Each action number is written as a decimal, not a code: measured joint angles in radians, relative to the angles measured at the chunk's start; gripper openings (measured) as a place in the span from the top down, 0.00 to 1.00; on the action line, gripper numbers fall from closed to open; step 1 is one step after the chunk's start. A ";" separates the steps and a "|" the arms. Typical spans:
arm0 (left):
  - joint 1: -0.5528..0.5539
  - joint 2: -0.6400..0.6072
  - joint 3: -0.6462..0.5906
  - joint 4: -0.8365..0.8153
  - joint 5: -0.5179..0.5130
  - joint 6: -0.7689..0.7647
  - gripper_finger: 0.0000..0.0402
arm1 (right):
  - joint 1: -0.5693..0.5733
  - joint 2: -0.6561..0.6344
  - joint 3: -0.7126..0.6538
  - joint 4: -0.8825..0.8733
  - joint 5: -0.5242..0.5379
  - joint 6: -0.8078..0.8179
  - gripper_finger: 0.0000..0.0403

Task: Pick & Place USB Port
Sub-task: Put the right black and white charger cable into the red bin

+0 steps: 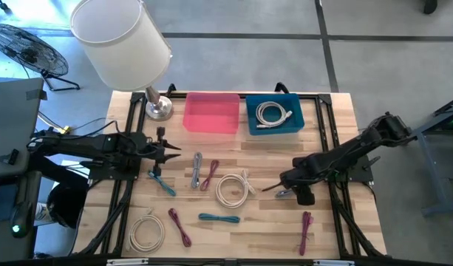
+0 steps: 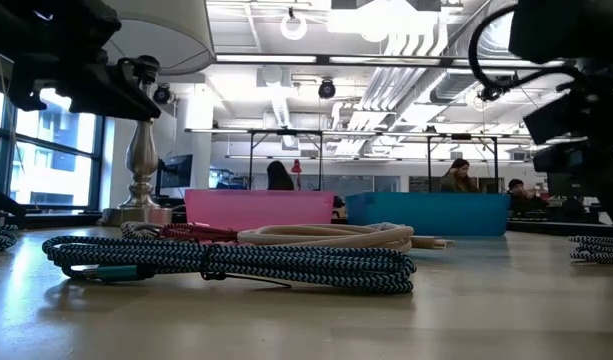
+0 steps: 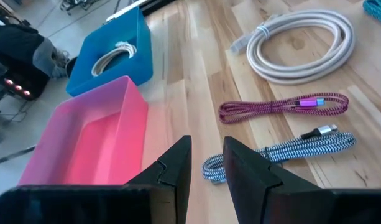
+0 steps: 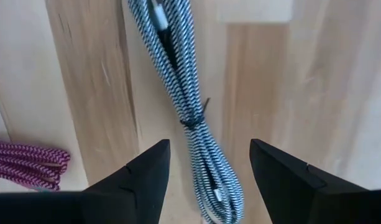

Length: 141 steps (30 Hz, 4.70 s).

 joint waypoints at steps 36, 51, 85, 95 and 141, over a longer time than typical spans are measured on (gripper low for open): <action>0.000 0.172 0.001 0.253 0.123 -0.061 0.78 | 0.007 0.187 0.105 0.057 0.225 -0.065 0.96; 0.000 0.603 0.002 0.953 0.300 -0.088 0.78 | 0.027 0.183 0.330 0.004 0.523 -0.216 0.96; 0.000 1.113 0.388 1.195 0.506 -0.121 0.57 | 0.106 0.181 0.473 0.509 0.875 -0.723 0.97; -0.013 1.128 0.430 1.210 0.531 -0.124 0.57 | 0.071 0.181 0.473 0.513 0.919 -0.726 0.97; 0.004 0.893 0.516 0.450 -0.097 0.135 0.95 | 0.071 0.172 0.474 0.342 1.024 -0.517 0.57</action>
